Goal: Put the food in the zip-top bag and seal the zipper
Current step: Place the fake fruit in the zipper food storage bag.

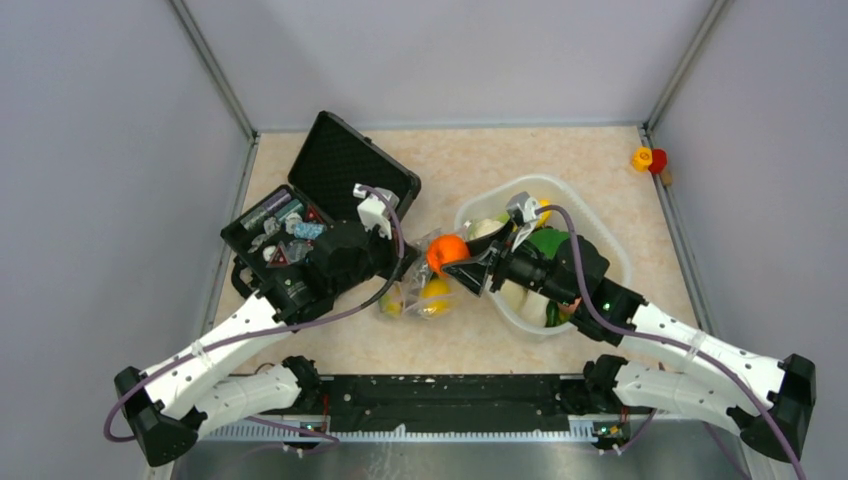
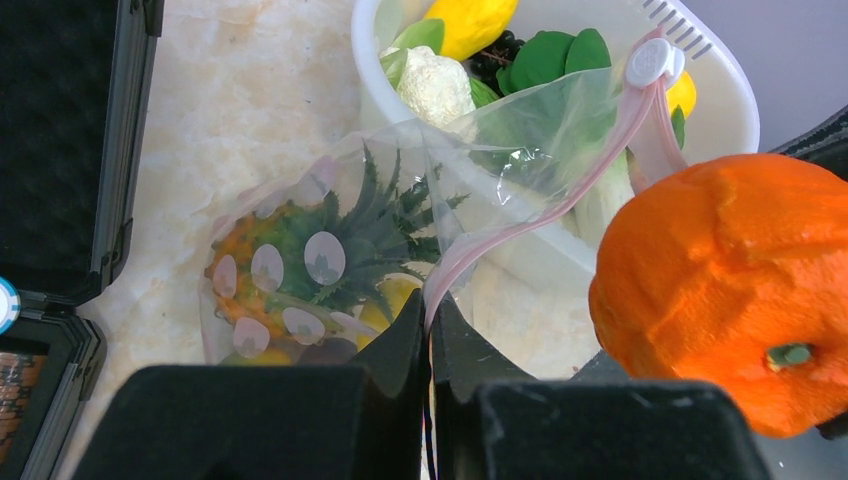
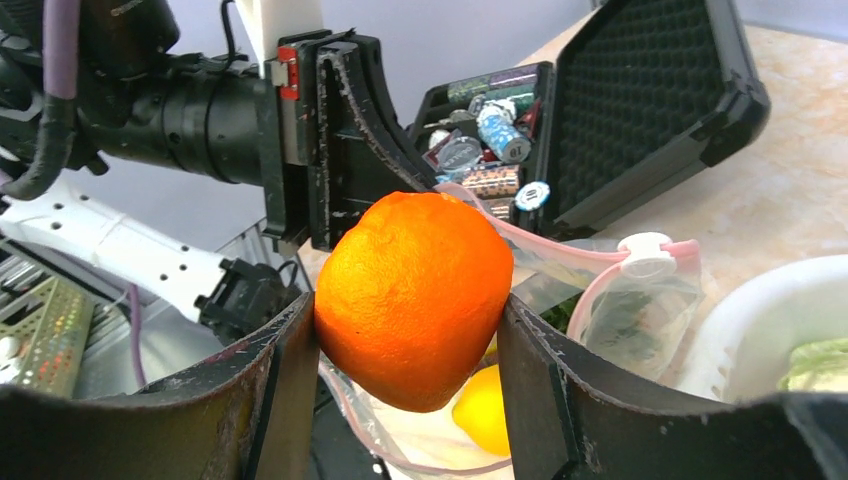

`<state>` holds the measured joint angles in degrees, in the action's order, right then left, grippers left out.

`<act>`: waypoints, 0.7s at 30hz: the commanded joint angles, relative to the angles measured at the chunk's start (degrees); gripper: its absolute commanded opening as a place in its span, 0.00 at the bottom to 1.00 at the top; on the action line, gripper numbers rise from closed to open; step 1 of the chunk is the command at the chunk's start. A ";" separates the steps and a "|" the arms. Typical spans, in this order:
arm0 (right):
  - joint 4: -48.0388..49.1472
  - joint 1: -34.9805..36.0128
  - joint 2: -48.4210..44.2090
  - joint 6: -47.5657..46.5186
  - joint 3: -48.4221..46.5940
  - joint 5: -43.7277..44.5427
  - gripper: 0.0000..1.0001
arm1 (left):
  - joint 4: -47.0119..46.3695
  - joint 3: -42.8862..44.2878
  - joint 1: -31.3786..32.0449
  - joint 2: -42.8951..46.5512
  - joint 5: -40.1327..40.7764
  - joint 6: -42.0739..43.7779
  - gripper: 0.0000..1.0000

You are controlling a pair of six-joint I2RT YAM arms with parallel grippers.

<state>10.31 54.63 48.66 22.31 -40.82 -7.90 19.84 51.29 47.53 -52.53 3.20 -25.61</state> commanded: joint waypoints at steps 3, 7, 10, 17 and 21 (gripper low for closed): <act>-1.14 0.74 -0.96 -2.61 -2.77 5.78 0.61 | -2.34 1.67 0.11 0.32 -0.84 -0.23 0.02; -0.50 0.76 -1.48 -2.79 -2.33 5.22 0.66 | -2.43 1.39 0.11 1.37 -0.57 -0.23 0.02; -0.37 0.77 -1.22 -2.87 -2.49 4.21 0.68 | -2.28 1.46 0.11 1.55 -0.35 -0.23 0.02; -0.11 0.74 -1.25 -2.88 -2.55 3.38 0.71 | -1.69 1.70 0.11 2.03 0.10 -0.14 0.02; 0.72 0.77 -3.31 -2.63 -1.70 3.27 0.71 | -1.53 1.40 0.11 3.43 1.06 -0.32 0.01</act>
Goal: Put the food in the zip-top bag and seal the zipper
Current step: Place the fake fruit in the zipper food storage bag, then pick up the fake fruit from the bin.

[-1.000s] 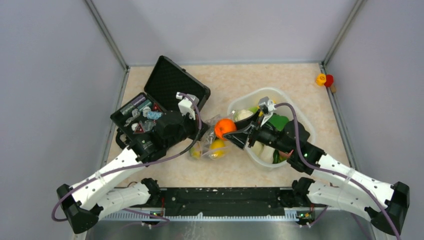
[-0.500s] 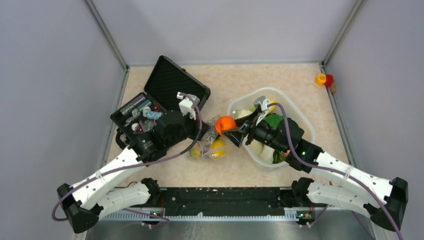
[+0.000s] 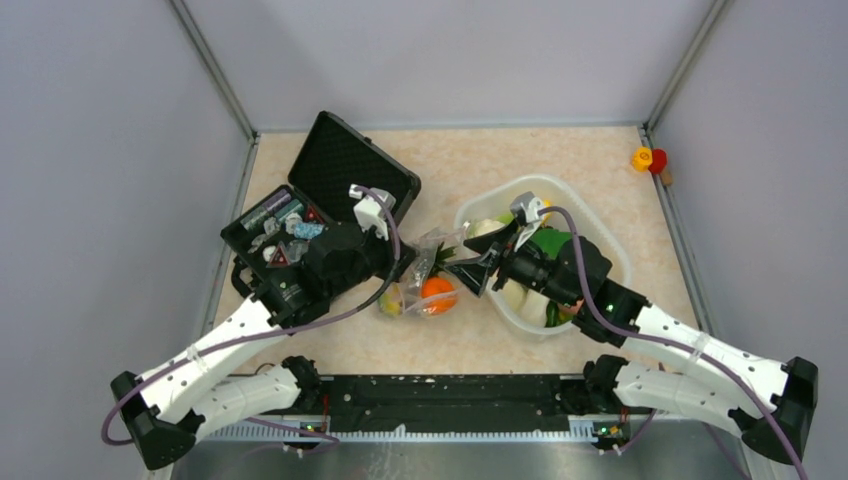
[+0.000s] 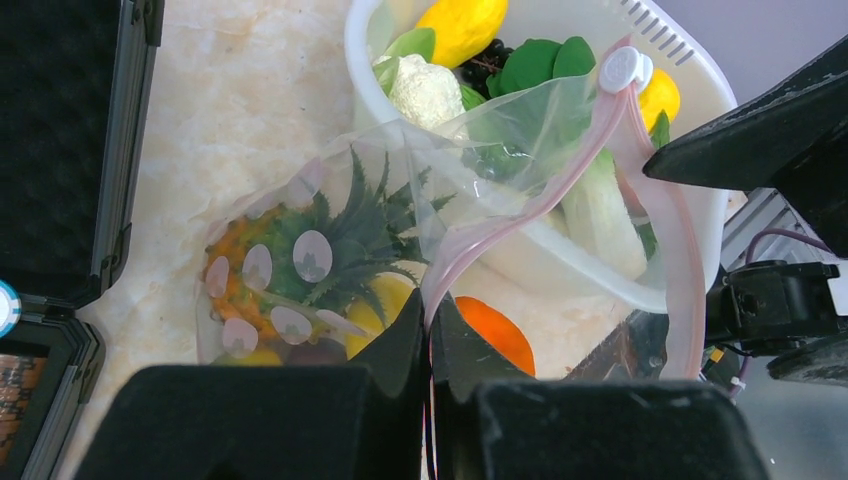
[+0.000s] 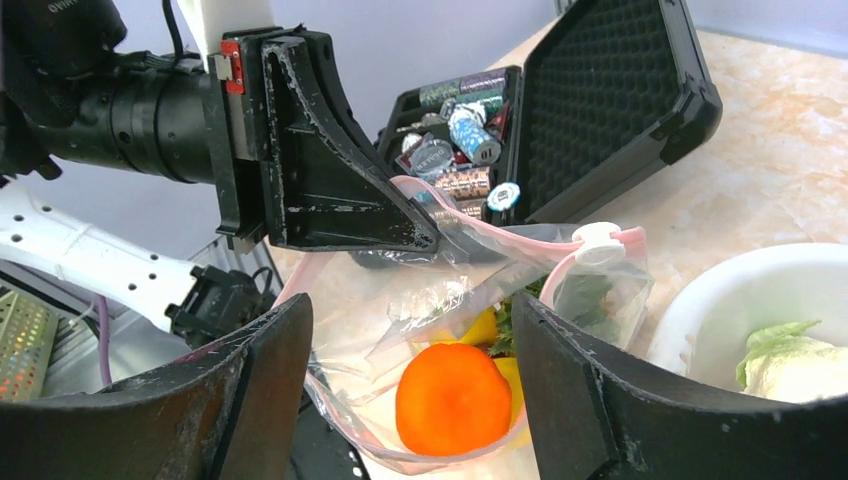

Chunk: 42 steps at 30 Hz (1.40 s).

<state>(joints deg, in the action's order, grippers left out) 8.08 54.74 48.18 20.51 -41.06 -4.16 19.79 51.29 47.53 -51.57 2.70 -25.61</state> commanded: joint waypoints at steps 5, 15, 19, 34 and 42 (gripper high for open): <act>4.54 0.63 -9.49 -0.93 1.58 2.25 0.64 | -1.81 -0.15 0.11 6.73 5.30 -1.04 0.00; -30.06 0.55 -10.04 6.94 -7.33 42.90 0.51 | -4.22 -4.41 0.11 11.18 9.86 -1.56 0.01; -53.07 -0.61 0.46 17.94 -14.74 59.07 0.67 | -3.38 -1.97 0.11 6.61 6.09 -1.82 0.00; -43.27 -22.80 -11.10 29.44 1.91 48.85 0.64 | -2.38 -2.84 0.11 9.79 7.27 -1.63 0.01; -42.73 -24.07 -11.24 31.35 4.85 51.44 0.60 | -2.68 -2.78 0.11 8.92 6.29 -1.55 0.00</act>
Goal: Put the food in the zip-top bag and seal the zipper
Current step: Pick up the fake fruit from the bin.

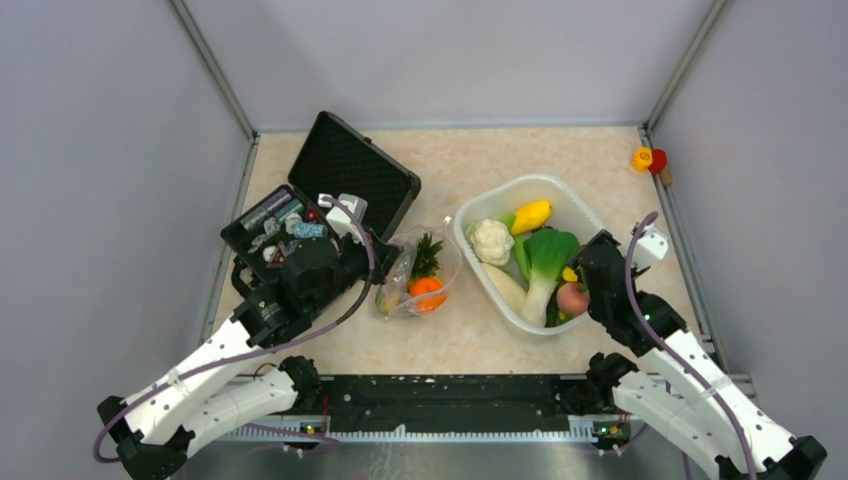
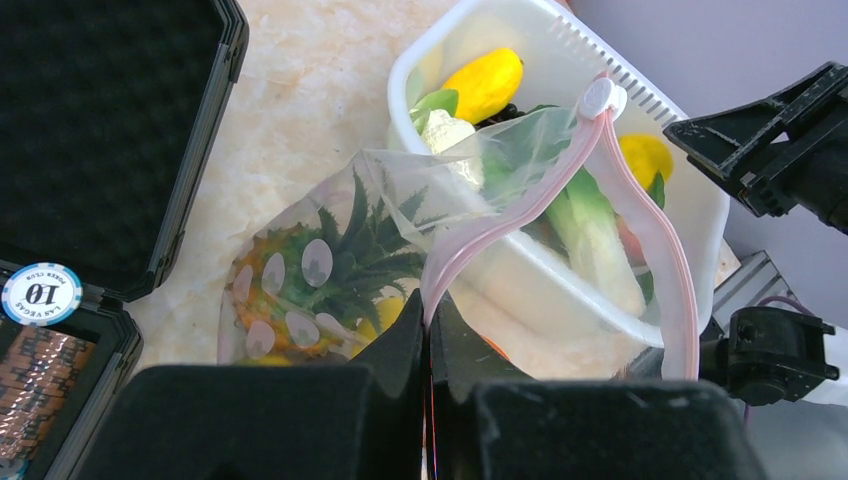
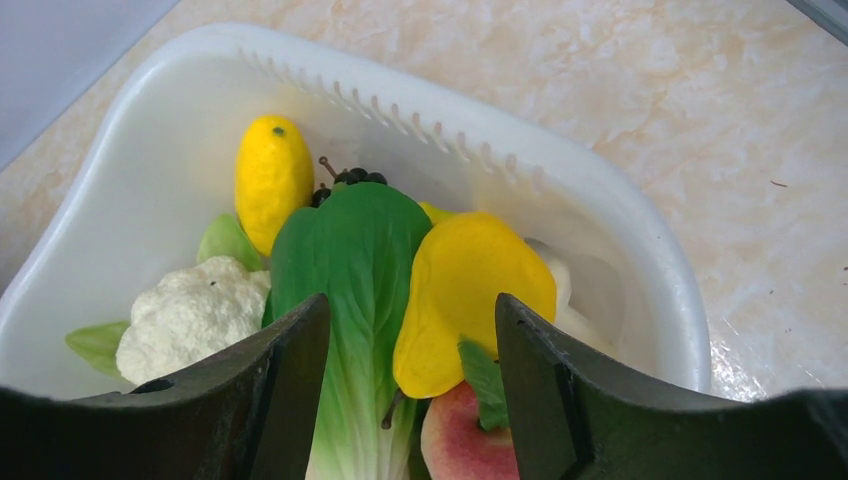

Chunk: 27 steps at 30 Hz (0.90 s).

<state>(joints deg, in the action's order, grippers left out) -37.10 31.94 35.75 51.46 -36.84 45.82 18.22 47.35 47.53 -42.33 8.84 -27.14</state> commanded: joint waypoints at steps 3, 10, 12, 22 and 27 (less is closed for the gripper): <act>1.43 -4.02 3.91 -0.66 -0.30 -0.03 0.61 | -1.07 0.99 0.11 -0.18 0.16 0.14 0.00; 3.70 -7.62 6.88 -1.04 1.10 -5.12 0.62 | -0.88 0.69 0.11 0.20 0.81 0.42 0.01; 2.71 -7.77 8.16 1.95 0.84 -5.25 0.65 | -0.97 0.57 0.11 0.24 0.83 0.42 0.01; -2.26 -7.75 12.64 12.27 -1.45 -3.75 0.71 | -1.43 0.55 0.11 -0.39 0.97 0.58 0.01; 2.34 -7.74 11.82 11.06 1.34 -5.11 0.66 | -1.43 0.82 0.11 -1.00 1.09 0.65 0.02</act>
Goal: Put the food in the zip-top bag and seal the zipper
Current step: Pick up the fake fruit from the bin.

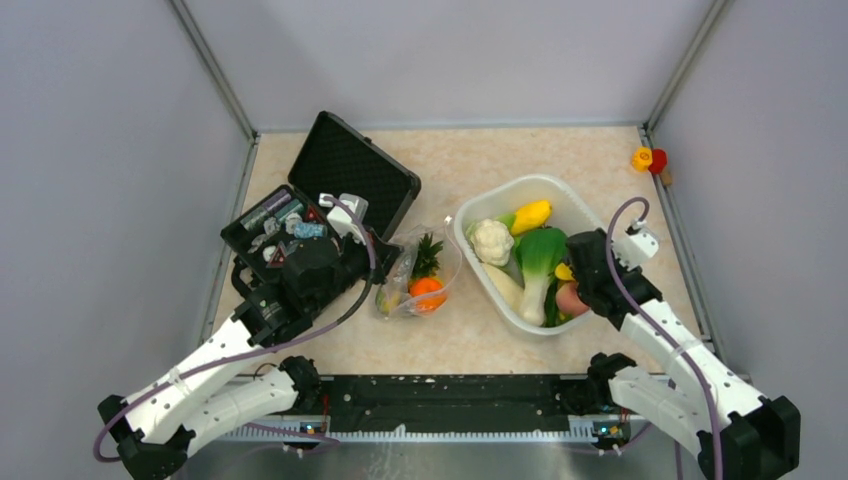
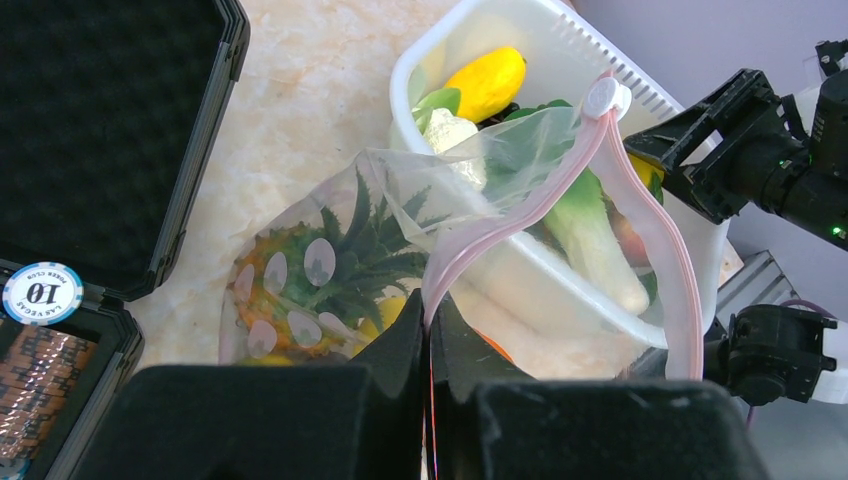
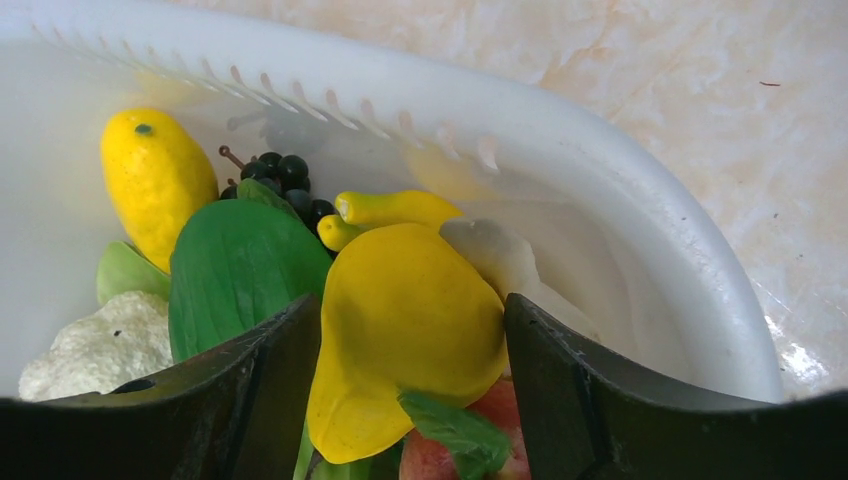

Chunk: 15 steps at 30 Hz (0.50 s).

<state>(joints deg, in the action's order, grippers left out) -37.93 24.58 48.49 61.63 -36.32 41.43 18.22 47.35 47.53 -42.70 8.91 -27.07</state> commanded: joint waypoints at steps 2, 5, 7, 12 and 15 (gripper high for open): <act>4.80 -0.39 -1.75 -0.30 1.25 -2.26 0.66 | -1.49 0.92 0.11 -0.97 1.09 0.61 0.02; 7.28 -0.34 -3.65 -2.58 1.54 -4.30 0.69 | -1.60 1.02 0.12 -1.24 1.05 0.61 0.02; 8.60 -0.38 -4.52 -4.31 1.83 -5.17 0.72 | -1.65 1.04 0.11 -1.32 1.00 0.61 0.02; 11.23 -0.40 -5.17 -7.32 3.09 -5.62 0.61 | -1.43 1.09 0.11 -1.18 1.02 0.62 0.02; 11.94 -0.37 -4.18 -8.07 3.58 -5.75 0.63 | -1.36 1.15 0.11 -1.05 0.95 0.61 0.02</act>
<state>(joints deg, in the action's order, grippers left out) -29.28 24.58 43.72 56.03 -33.71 36.40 18.17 47.35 47.53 -44.03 9.08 -27.05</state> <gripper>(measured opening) 0.610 0.015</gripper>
